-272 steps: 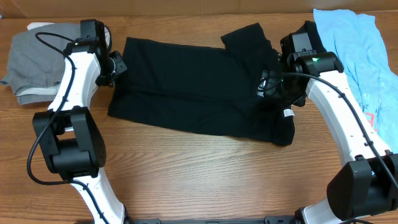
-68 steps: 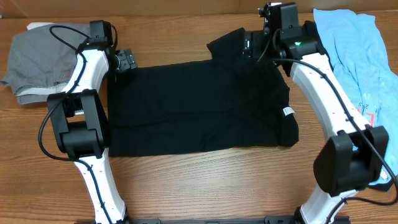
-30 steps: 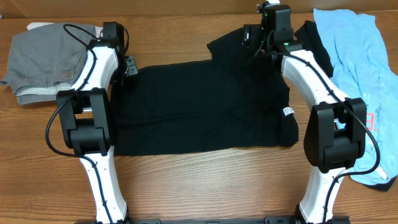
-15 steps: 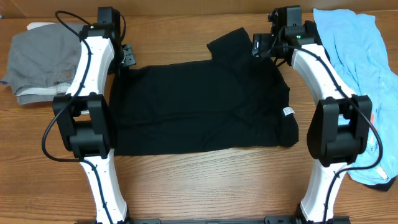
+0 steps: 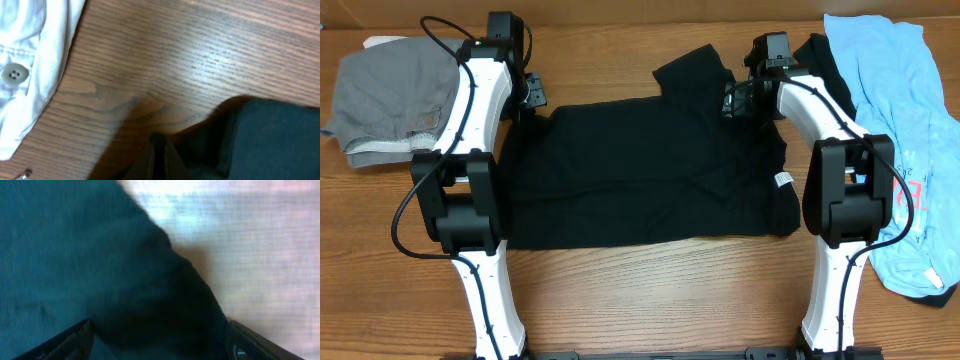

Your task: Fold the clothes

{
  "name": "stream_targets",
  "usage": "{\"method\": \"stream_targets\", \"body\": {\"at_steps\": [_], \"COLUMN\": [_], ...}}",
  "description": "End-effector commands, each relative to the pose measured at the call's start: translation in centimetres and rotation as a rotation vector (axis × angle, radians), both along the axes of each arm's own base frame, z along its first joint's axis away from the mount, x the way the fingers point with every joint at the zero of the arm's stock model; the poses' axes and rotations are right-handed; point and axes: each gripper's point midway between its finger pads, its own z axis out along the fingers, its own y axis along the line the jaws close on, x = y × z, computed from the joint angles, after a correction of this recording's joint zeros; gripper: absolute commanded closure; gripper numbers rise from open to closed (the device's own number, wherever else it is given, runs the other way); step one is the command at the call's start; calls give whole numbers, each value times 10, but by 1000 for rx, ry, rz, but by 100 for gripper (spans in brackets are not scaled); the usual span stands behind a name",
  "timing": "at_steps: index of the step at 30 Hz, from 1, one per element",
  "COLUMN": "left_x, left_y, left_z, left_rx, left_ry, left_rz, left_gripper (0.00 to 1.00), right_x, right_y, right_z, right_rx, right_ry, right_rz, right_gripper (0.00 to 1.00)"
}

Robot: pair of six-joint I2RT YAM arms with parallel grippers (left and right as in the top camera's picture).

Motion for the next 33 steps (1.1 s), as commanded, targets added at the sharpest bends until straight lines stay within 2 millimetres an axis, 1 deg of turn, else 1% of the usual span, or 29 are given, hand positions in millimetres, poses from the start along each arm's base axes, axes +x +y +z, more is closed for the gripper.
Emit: {"method": "stream_targets", "body": {"at_steps": [1, 5, 7, 11, 13, 14, 15, 17, 18, 19, 22, 24, 26, 28, 30, 33], "left_x": [1, -3, -5, -8, -9, -9, -9, -9, -9, -9, -9, -8, -7, -6, -5, -5], "left_y": [-1, 2, 5, 6, 6, 6, 6, 6, 6, 6, 6, 6, 6, 6, 6, 5], "left_z": [18, 17, 17, 16, 16, 16, 16, 16, 16, 16, 16, 16, 17, 17, 17, 17], "left_rx": [-11, 9, 23, 28, 29, 30, 30, 30, 30, 29, 29, 29, 29, 29, 29, 29], "left_ry": [-31, -11, -4, 10, 14, 14, 14, 13, 14, 14, 12, 8, 4, 1, -2, -5], "left_rz": [11, 14, 16, 10, 6, 2, 2, 3, 3, 3, 3, 3, 3, 3, 3, 2], "left_gripper": [96, 96, 96, 96, 96, 96, 96, 96, 96, 96, 96, 96, 96, 96, 96, 96], "right_x": [-25, -61, -76, -91, -94, -89, -84, -71, -62, -50, -26, -10, 4, 18, 28, 43], "right_y": [-4, -11, -15, -17, -18, -17, -15, -12, -12, -11, -9, -8, -7, -6, -5, -3], "right_z": [-4, -12, -12, -11, -5, 7, 15, 38, 52, 70, 100, 112, 119, 116, 107, 89], "right_rx": [33, 25, 17, 7, 7, 16, 25, 45, 49, 54, 57, 57, 60, 64, 64, 63], "right_ry": [107, 262, 321, 383, 385, 353, 328, 257, 215, 160, 53, -21, -83, -128, -149, -170], "right_rz": [-116, -202, -218, -224, -223, -221, -212, -185, -173, -158, -116, -91, -81, -79, -78, -65], "right_gripper": [14, 14, 14, 14, 14, 13, 12, 9, 8, 7, 6, 5, 5, 5, 6, 6]}}
